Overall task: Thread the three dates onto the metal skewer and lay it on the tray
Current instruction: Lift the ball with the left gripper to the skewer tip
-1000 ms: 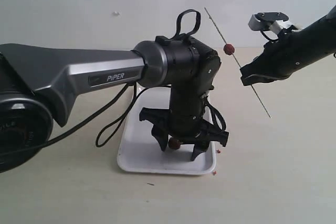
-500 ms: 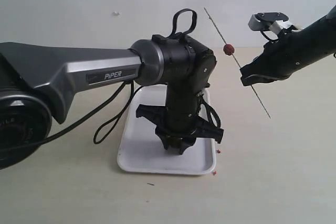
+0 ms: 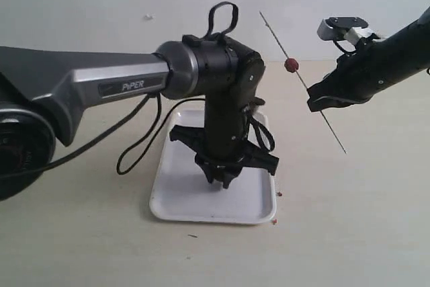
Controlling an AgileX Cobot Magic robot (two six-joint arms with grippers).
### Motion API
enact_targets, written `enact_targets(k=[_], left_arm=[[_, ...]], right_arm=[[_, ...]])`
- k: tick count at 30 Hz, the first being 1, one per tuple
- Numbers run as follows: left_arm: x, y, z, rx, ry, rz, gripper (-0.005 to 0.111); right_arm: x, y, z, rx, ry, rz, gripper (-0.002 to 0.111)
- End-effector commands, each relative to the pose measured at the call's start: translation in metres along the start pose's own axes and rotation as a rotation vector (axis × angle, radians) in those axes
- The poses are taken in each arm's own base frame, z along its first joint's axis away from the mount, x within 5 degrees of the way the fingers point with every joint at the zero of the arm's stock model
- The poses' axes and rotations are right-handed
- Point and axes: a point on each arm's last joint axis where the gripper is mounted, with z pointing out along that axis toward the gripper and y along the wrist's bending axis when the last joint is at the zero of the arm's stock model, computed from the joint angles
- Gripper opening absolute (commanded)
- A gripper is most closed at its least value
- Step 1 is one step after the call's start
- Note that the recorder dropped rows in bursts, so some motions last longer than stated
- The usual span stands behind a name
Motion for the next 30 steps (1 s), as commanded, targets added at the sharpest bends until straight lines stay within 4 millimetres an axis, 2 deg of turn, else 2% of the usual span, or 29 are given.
enact_targets(k=[1, 4, 7, 12, 15, 20, 30], left_arm=[[-0.015, 0.033, -0.039, 0.074, -0.107, -0.059, 0.027], [-0.025, 0.060, -0.063, 0.215, -0.170, -0.093, 0.027], [-0.034, 0.092, -0.083, 0.457, -0.215, -0.141, 0.027], [-0.044, 0.133, -0.096, 0.702, -0.270, -0.242, 0.027], [-0.049, 0.151, -0.103, 0.810, -0.309, -0.302, 0.027], [-0.055, 0.163, -0.113, 0.937, -0.384, -0.345, 0.027], [-0.060, 0.167, -0.113, 0.916, -0.447, -0.382, 0.027]], right_arm=[[0.001, 0.002, -0.001, -0.031, 0.013, -0.001, 0.000], [0.004, 0.006, -0.002, -0.077, 0.042, -0.001, 0.000], [0.011, 0.015, -0.002, -0.170, 0.101, 0.004, 0.000], [0.028, 0.020, 0.003, -0.220, 0.154, 0.000, 0.000], [0.034, 0.024, 0.005, -0.270, 0.156, -0.013, 0.000], [0.037, 0.034, 0.003, -0.387, 0.160, -0.065, 0.000], [0.037, 0.035, 0.002, -0.399, 0.156, -0.087, 0.000]])
